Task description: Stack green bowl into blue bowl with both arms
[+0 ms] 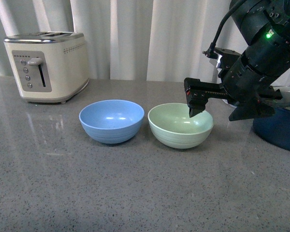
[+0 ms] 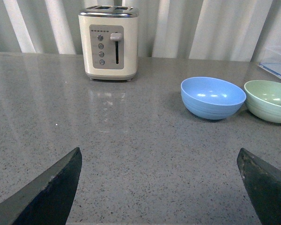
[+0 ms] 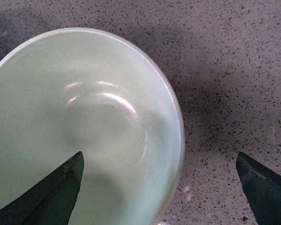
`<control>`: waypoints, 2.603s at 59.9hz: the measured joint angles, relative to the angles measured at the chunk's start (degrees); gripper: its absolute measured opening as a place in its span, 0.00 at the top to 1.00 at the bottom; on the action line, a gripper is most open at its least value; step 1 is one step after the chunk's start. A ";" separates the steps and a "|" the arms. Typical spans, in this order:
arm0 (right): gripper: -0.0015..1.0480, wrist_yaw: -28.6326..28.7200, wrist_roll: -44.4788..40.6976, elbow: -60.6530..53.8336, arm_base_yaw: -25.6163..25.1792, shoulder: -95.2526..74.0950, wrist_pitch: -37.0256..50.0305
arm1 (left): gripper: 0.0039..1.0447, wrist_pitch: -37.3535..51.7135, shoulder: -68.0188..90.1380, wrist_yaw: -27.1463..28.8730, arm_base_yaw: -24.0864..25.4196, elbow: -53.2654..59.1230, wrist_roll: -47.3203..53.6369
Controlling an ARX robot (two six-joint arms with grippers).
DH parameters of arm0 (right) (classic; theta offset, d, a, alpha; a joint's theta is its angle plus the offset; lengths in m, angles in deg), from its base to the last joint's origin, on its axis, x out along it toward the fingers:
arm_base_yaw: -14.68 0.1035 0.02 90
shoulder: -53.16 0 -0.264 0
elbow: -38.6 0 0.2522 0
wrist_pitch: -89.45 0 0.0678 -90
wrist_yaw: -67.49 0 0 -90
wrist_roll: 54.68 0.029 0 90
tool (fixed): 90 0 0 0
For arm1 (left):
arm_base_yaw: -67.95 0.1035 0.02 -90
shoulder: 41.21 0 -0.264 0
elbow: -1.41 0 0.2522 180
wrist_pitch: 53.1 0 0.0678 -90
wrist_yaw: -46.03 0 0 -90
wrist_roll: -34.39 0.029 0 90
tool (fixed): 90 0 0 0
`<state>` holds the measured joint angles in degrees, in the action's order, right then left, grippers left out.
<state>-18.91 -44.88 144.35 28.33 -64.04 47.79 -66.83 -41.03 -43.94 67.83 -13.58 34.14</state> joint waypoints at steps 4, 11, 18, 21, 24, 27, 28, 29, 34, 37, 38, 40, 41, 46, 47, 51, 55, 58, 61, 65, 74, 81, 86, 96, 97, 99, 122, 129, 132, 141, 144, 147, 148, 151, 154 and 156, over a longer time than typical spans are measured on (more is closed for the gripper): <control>0.10 0.04 -0.48 0.57 0.00 -0.72 0.02 | 0.06 0.00 0.00 0.02 0.00 0.02 0.00; 0.10 0.44 -0.87 1.42 -0.07 -1.66 0.02 | 0.06 0.00 0.00 0.02 0.00 0.02 0.00; 0.10 0.59 -1.62 1.90 -0.20 -2.62 0.09 | 0.06 0.00 0.00 0.02 0.00 0.00 0.00; 0.10 0.59 -1.92 1.97 -0.26 -3.13 0.15 | 0.06 0.00 0.00 0.02 0.00 0.02 0.00; 0.10 0.59 -2.14 1.97 -0.31 -3.43 0.39 | 0.06 0.00 0.00 0.02 0.00 0.00 0.00; 0.15 0.55 -2.14 1.97 -0.37 -3.69 0.52 | 0.06 0.00 0.00 0.02 0.00 0.00 0.00; 0.18 0.57 -2.21 1.97 -0.39 -3.80 0.66 | 0.06 0.00 0.00 0.02 0.00 0.00 0.00; 0.20 0.59 -2.23 1.97 -0.39 -3.82 0.74 | 0.06 0.00 0.00 0.02 0.00 0.00 0.00; 0.32 0.63 -2.47 1.97 -0.39 -4.00 1.38 | 0.06 0.00 0.00 0.02 0.00 0.00 0.00; 0.38 0.66 -2.49 1.97 -0.39 -4.00 1.75 | 0.06 0.00 0.00 0.02 0.00 0.00 0.00; 0.40 0.74 -2.49 1.97 -0.39 -4.00 1.92 | 0.06 0.00 0.00 0.02 0.00 0.00 0.00; 0.45 0.98 -2.54 1.95 -0.39 -4.00 2.32 | 0.06 0.00 0.00 0.02 0.00 0.00 0.00; 0.48 1.05 -2.54 1.97 -0.39 -4.00 2.49 | 0.06 0.00 0.00 0.02 0.00 0.00 0.00; 0.59 1.16 -2.60 1.75 -0.33 -3.98 3.02 | 0.06 0.00 0.00 0.02 0.00 0.00 0.00; 0.62 1.29 -2.64 1.66 -0.28 -3.98 3.13 | 0.06 0.00 0.00 0.02 0.00 0.00 0.00; 0.70 1.44 -2.67 1.42 -0.20 -3.98 3.34 | 0.06 0.00 0.00 0.02 0.00 0.00 0.00; 0.81 1.38 -2.64 1.18 -0.09 -3.98 3.65 | 0.06 0.00 0.00 0.02 0.00 0.00 0.00; 0.87 1.42 -2.64 1.09 -0.04 -3.98 3.78 | 0.06 0.00 0.00 0.02 0.00 0.00 0.00; 0.94 1.44 -2.60 1.09 0.00 -3.96 3.80 | 0.06 0.00 0.00 0.02 0.00 0.00 0.00; 1.00 1.75 -2.58 1.09 0.00 -3.74 3.89 | 0.06 0.00 0.00 0.02 0.00 0.00 0.00; 0.99 1.51 -3.06 1.09 0.00 -2.95 3.89 | 0.06 0.00 0.00 0.02 0.00 0.00 0.00; 0.99 1.49 -3.78 1.22 -0.28 -1.99 3.23 | 0.06 0.00 0.00 0.02 0.00 0.00 0.00; 0.99 1.88 -4.24 2.78 -0.44 -1.66 2.16 | 0.06 0.00 0.00 0.00 0.00 0.02 0.00; 0.99 2.73 -5.20 6.84 -0.11 -1.57 0.48 | 0.06 0.00 0.00 0.02 0.00 0.00 0.00; 0.99 2.82 -5.40 7.34 0.04 -1.51 0.26 | 0.06 0.00 0.00 0.02 0.00 0.00 0.00; 0.99 3.02 -5.57 7.82 0.26 -1.51 -0.02 | 0.06 0.00 0.00 0.02 0.00 0.00 0.00; 0.99 5.68 -6.75 15.52 6.10 -2.40 -2.49 | 0.06 0.00 0.00 0.00 0.00 0.00 0.00; 0.99 6.40 -6.88 19.08 7.96 -4.61 -3.65 | 0.06 0.00 0.00 0.02 0.00 0.00 0.00; 0.99 6.54 -6.97 20.68 8.59 -6.03 -4.22 | 0.06 0.00 0.00 0.02 0.00 0.00 0.00; 0.99 7.08 -7.06 25.59 9.84 -10.91 -5.81 | 0.06 0.00 0.00 0.02 0.00 0.00 0.00; 0.99 7.15 -7.10 26.67 9.94 -11.91 -5.97 | 0.06 0.00 0.00 0.02 0.00 0.00 0.00; 0.99 7.21 -7.08 27.71 9.99 -12.81 -6.23 | 0.06 0.00 0.00 0.02 0.00 0.00 0.00; 0.99 7.23 -7.08 27.95 9.99 -12.94 -6.32 | 0.06 0.00 0.00 0.02 0.00 0.00 0.00; 0.99 7.32 -7.10 29.20 10.01 -13.92 -6.69 | 0.06 0.00 0.00 0.02 0.00 0.00 0.00; 0.99 7.52 -7.13 30.64 10.01 -15.08 -6.97 | 0.06 0.00 0.00 0.02 0.00 0.00 0.00; 0.99 7.61 -7.15 31.08 9.99 -15.58 -7.02 | 0.06 0.00 0.00 0.02 0.00 0.00 0.00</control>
<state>-11.31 -52.02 175.43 38.32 -79.63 40.77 -66.83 -41.03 -43.91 67.83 -13.58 34.14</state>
